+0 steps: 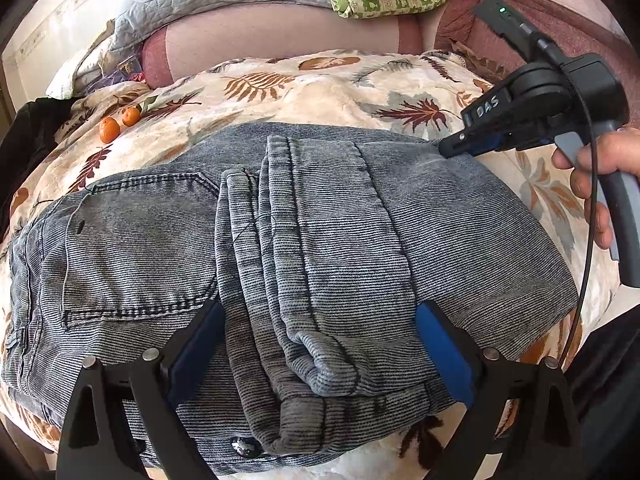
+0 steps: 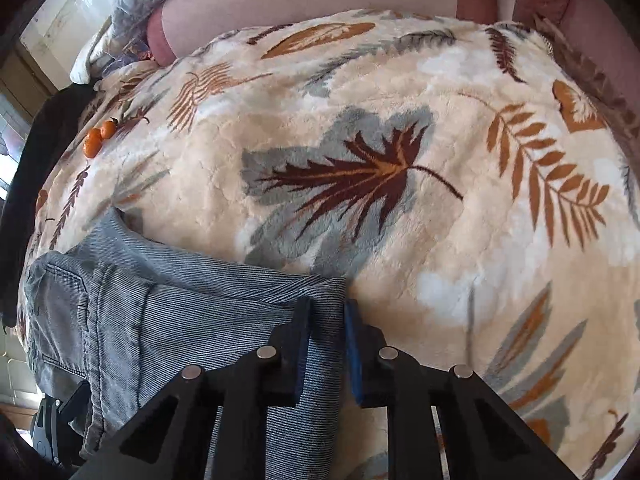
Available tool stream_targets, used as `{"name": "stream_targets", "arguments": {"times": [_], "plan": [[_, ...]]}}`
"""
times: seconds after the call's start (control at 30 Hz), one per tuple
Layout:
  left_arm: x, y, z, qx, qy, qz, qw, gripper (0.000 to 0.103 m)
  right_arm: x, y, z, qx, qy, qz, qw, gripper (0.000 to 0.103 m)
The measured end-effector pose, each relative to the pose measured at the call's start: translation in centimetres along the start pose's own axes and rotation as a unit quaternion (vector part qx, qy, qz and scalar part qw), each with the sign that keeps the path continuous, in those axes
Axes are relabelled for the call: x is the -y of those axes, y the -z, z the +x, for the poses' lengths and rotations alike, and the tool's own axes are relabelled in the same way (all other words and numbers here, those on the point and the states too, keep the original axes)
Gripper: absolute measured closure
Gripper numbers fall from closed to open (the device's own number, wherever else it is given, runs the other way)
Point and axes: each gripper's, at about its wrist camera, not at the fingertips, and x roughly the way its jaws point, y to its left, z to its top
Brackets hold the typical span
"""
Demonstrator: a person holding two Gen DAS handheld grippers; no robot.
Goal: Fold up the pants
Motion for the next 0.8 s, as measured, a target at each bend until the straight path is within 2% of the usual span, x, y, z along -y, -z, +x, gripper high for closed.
{"name": "stream_targets", "arguments": {"times": [0.13, 0.2, 0.3, 0.37, 0.4, 0.43, 0.47, 0.5, 0.6, 0.63, 0.67, 0.7, 0.73, 0.77, 0.8], "plan": [[0.0, 0.0, -0.1, 0.003, 0.002, -0.002, 1.0, 0.007, 1.2, 1.1, -3.3, 0.026, -0.021, 0.046, 0.998, 0.074], [-0.1, 0.1, -0.2, 0.005, 0.003, -0.002, 1.0, 0.007, 1.1, 3.0, -5.8, 0.04, -0.067, 0.057, 0.995, 0.073], [-0.1, 0.1, -0.2, 0.007, 0.005, -0.003, 1.0, 0.007, 0.5, 6.5, -7.5, 0.035, -0.124, 0.078, 0.989, 0.067], [-0.2, 0.1, -0.2, 0.007, 0.007, -0.005, 0.9999, 0.007, -0.2, 8.9, -6.0, 0.0, -0.121, 0.077, 0.99, 0.064], [-0.2, 0.1, -0.3, 0.007, 0.011, -0.006, 0.9999, 0.007, -0.3, 10.1, -4.4, -0.031, -0.111, 0.07, 0.991, 0.064], [-0.3, 0.1, -0.3, 0.008, 0.011, -0.006, 0.9999, 0.007, -0.5, 10.9, -3.6, -0.032, -0.106, 0.056, 0.992, 0.063], [-0.4, 0.1, -0.5, 0.008, 0.013, -0.007, 0.9999, 0.007, -0.7, 11.1, -4.3, -0.013, -0.101, 0.045, 0.994, 0.064], [-0.6, 0.2, -0.9, 0.009, 0.019, -0.013, 0.9997, 0.007, -0.9, 11.0, -5.0, -0.013, -0.09, 0.047, 0.995, 0.064], [-1.8, 0.1, -2.5, 0.032, 0.024, -0.043, 0.9983, 0.007, -1.7, 11.3, -7.9, 0.028, -0.105, 0.037, 0.993, 0.064], [-2.1, 0.0, -2.7, 0.034, 0.023, -0.051, 0.9979, 0.007, -2.0, 11.7, -8.3, 0.034, -0.106, 0.03, 0.993, 0.06], [-2.4, 0.0, -2.5, 0.026, 0.021, -0.058, 0.9978, 0.007, -2.2, 12.3, -7.8, 0.026, -0.105, 0.024, 0.994, 0.056], [-2.5, 0.0, -1.6, 0.004, 0.021, -0.06, 0.9979, 0.007, -2.3, 12.9, -6.5, 0.002, -0.096, 0.019, 0.995, 0.046], [-2.4, 0.0, -0.5, -0.025, 0.018, -0.052, 0.9982, 0.007, -2.3, 13.5, -4.7, -0.028, -0.078, 0.013, 0.996, 0.041], [-1.7, 0.0, -0.4, -0.015, 0.0, -0.015, 0.9998, 0.006, -2.4, 13.8, -4.5, -0.019, -0.068, 0.005, 0.998, 0.041], [-1.3, -0.1, -0.8, -0.008, -0.009, -0.002, 0.9999, 0.007, -2.6, 13.8, -5.1, -0.012, -0.065, 0.0, 0.998, 0.041]]}}
